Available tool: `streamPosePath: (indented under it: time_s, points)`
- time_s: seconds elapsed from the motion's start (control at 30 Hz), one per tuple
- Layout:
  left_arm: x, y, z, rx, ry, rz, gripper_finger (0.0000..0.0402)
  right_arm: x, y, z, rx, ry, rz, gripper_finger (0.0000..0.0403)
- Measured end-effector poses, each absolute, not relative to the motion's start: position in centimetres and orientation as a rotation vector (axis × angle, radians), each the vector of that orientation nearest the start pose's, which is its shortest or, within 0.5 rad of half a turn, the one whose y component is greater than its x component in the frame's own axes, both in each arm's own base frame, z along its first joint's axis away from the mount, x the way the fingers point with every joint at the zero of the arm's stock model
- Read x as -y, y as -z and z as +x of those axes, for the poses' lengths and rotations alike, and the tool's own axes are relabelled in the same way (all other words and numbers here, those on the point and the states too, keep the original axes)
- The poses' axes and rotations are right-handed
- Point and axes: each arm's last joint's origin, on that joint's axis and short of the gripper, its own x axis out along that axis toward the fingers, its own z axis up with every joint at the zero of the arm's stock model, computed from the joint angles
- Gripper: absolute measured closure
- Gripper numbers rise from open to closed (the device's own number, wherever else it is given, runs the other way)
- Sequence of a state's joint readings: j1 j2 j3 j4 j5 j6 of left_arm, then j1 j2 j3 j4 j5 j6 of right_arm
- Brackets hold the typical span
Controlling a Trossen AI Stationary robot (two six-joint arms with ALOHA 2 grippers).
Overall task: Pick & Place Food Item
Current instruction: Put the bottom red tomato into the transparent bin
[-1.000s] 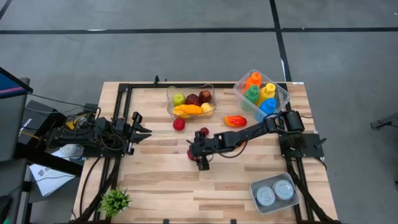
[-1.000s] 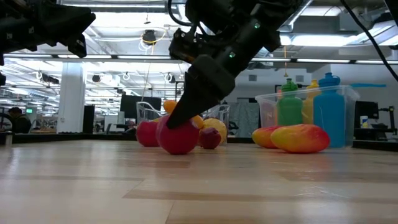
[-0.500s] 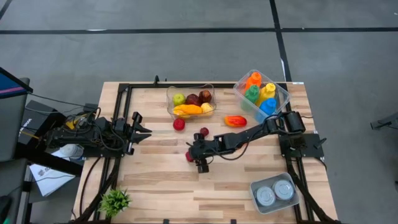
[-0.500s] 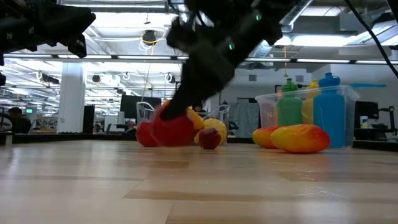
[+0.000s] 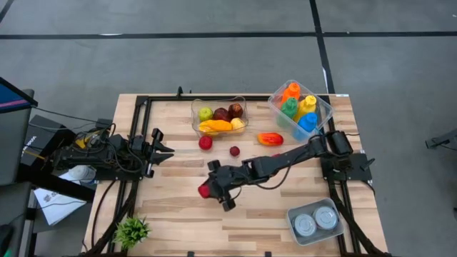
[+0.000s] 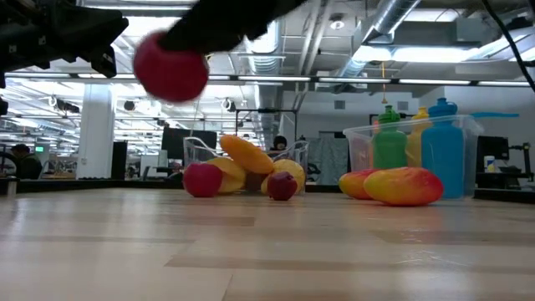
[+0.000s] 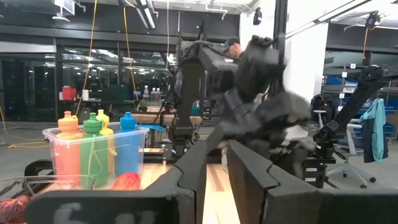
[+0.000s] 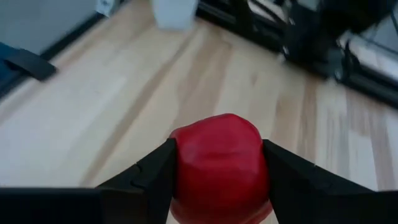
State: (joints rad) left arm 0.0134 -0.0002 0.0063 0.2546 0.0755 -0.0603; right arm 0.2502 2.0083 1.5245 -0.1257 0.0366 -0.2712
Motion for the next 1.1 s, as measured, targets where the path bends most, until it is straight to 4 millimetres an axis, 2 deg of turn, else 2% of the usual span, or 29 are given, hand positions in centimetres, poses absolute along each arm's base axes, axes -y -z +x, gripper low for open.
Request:
streamPosePath:
  time_s: [0.17,0.3,0.5,0.67,0.77,0.9,1.0,1.1]
  points:
    - [0.1,-19.0,9.4,0.259,0.069,-0.048,0.0348,-12.7,-25.6,44.6,-0.502,-0.330,-0.376,0.0200]
    - [0.1,-19.0,9.4,0.259,0.069,-0.048,0.0348,-15.2,-28.4,44.4,-0.423,-0.399,-0.411,0.0199]
    - [0.1,-19.0,9.4,0.259,0.070,-0.048,0.0348,-19.8,-32.6,42.9,-0.293,-0.515,-0.515,0.0195]
    - [0.1,-19.0,9.4,0.259,0.069,-0.048,0.0348,-22.0,-34.3,41.5,-0.281,-0.468,-0.664,0.0196]
    - [0.1,-19.0,9.4,0.259,0.070,-0.048,0.0348,-21.5,-34.4,41.4,-0.347,-0.324,-0.738,0.0193]
    - [0.1,-19.0,9.4,0.259,0.069,-0.048,0.0348,-19.1,-34.3,42.3,-0.415,-0.144,-0.804,0.0192]
    - [0.1,-19.0,9.4,0.259,0.070,-0.048,0.0348,-16.3,-34.3,43.4,-0.447,-0.079,-0.796,0.0192]
    - [0.1,-19.0,9.4,0.259,0.070,-0.048,0.0348,-12.2,-34.2,44.7,-0.485,0.002,-0.766,0.0192]
